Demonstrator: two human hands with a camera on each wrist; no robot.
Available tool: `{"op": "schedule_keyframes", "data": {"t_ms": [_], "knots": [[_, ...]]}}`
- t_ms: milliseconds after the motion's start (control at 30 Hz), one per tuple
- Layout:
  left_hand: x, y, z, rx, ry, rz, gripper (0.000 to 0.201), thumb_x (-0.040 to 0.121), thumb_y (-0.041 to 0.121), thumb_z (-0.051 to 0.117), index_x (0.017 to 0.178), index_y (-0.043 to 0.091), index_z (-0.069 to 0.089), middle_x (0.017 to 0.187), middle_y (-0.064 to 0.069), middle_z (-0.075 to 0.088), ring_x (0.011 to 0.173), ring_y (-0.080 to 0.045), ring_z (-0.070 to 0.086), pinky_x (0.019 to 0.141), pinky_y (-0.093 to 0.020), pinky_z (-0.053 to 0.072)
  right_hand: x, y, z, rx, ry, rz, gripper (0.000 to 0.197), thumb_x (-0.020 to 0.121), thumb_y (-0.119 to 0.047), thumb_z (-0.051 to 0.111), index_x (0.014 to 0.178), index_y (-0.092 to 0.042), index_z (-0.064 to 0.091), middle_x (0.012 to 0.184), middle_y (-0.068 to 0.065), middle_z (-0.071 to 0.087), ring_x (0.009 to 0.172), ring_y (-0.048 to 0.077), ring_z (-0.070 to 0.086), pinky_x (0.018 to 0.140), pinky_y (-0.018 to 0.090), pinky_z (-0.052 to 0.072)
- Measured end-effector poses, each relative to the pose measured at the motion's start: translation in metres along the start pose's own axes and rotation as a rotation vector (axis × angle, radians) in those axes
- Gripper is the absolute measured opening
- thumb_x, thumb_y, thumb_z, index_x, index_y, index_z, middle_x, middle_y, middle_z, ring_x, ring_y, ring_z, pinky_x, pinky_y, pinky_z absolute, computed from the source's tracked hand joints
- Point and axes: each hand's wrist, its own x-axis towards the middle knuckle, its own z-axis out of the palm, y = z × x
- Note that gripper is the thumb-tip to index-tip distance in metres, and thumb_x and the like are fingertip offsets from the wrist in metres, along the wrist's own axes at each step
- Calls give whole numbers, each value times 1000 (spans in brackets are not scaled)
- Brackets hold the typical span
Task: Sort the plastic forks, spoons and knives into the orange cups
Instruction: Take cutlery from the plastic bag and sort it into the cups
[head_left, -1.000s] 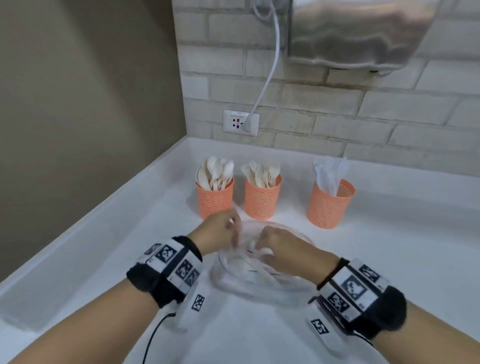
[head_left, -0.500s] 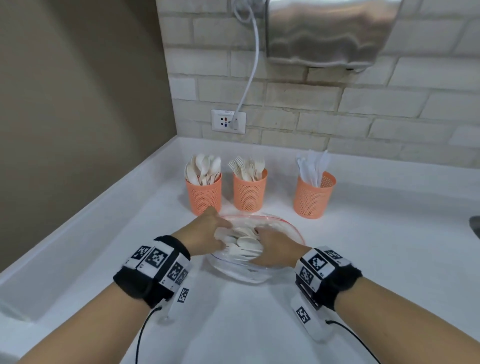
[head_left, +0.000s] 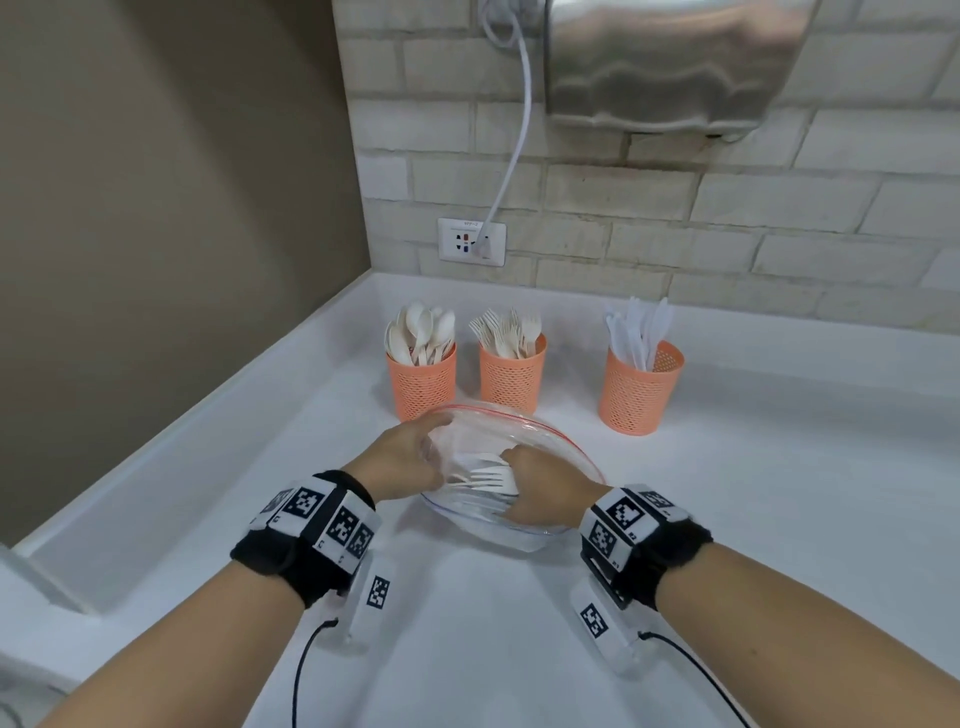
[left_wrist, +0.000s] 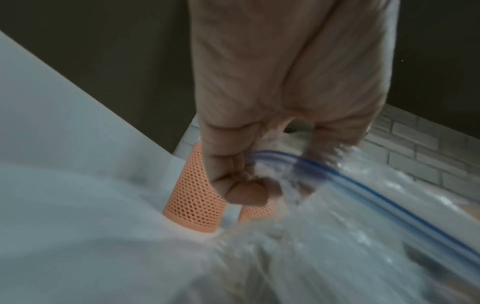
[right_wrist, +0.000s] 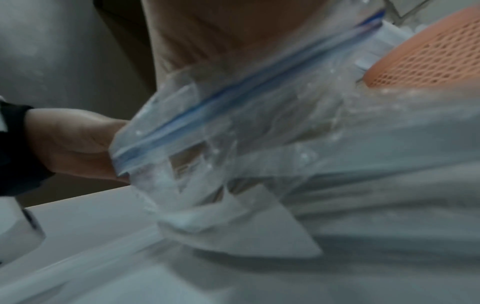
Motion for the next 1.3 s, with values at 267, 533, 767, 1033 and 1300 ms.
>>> {"op": "schedule_keyframes", "data": {"t_ms": [267,533,767,1033,1300], "knots": [[-5,-4,-11,213,189,-9,25,78,0,58,98,8,71,83,2,50,80,-14,49,64,-9,35,-16,8,-14,246,178,-225,58,76,-26,70,130,-23,50,130,-5,58,118,13,52,100,25,40],[-4,7,-15,-528,10,12,34,82,-18,41,62,9,48,63,-4,53,51,-9,53,47,-16,48,-11,18,-7,449,188,-166,64,71,-20,76,130,-21,51,126,-7,60,116,5,54,103,24,42],[5,8,-17,-402,139,-44,36,79,-16,38,58,11,50,64,-7,49,53,-11,50,45,-17,48,-16,12,-17,499,325,-230,31,77,-26,70,106,-28,59,98,-12,65,88,-1,58,81,16,43],[-1,0,-10,403,-8,122,17,81,2,53,94,12,56,104,0,44,96,-19,48,78,-21,34,-22,12,-18,715,257,-258,47,57,-14,71,100,-29,58,92,-8,64,86,7,62,76,21,49],[-12,33,22,449,-117,314,109,56,66,73,142,25,20,136,4,37,125,-16,36,108,-39,29,-25,5,-50,1062,305,-192,32,72,11,67,93,-13,64,83,1,67,79,7,67,70,20,52]]}}
